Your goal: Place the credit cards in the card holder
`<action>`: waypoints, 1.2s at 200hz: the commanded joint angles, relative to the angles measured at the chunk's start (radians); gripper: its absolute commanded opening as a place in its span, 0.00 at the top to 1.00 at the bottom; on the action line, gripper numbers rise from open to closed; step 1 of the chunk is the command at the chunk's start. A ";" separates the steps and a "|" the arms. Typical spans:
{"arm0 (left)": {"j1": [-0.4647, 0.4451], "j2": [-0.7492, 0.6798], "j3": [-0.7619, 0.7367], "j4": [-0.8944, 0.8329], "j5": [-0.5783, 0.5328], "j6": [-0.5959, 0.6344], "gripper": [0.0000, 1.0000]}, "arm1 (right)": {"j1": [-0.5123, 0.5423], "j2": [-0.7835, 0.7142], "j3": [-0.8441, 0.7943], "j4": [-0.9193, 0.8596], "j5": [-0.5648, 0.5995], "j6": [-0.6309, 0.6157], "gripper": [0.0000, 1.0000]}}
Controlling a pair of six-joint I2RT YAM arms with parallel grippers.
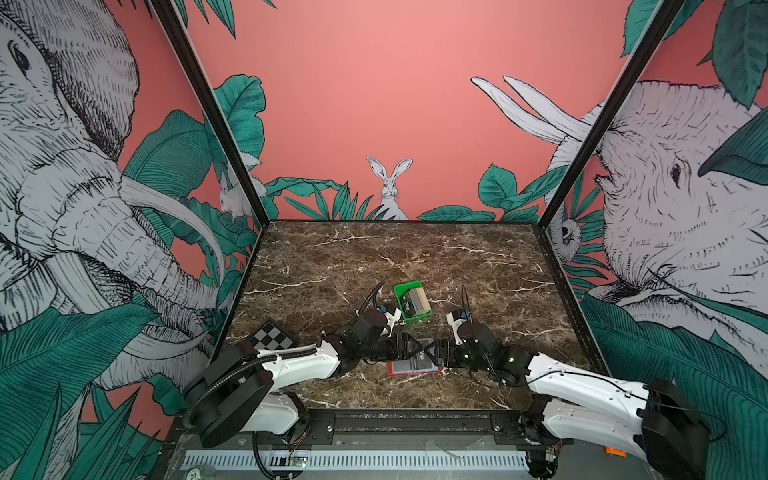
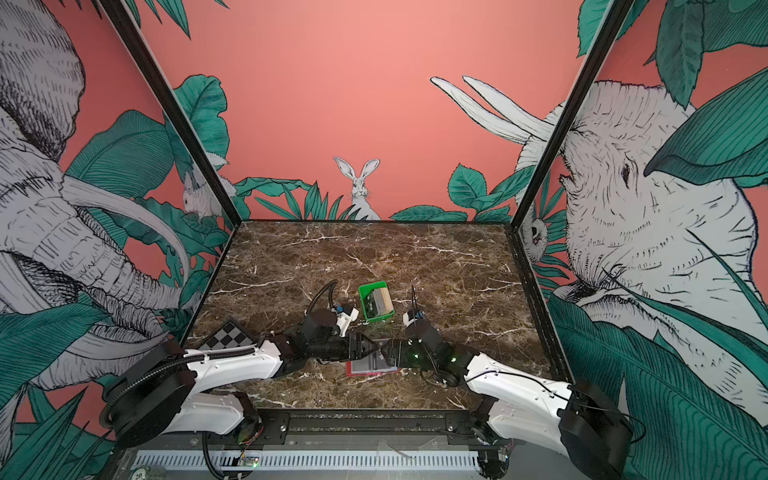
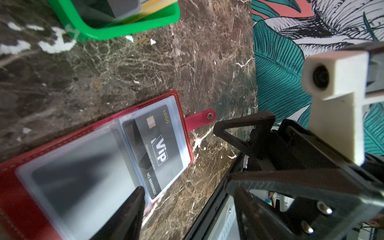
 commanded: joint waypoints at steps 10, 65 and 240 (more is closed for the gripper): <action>-0.013 0.051 0.038 0.053 0.031 -0.015 0.35 | -0.004 -0.037 -0.027 0.018 0.010 0.034 0.19; -0.014 0.068 0.011 0.127 -0.012 -0.044 0.06 | -0.005 -0.059 -0.033 0.013 0.013 0.040 0.20; -0.016 0.167 0.002 0.213 -0.051 -0.180 0.01 | -0.006 0.101 -0.058 0.174 -0.084 0.076 0.57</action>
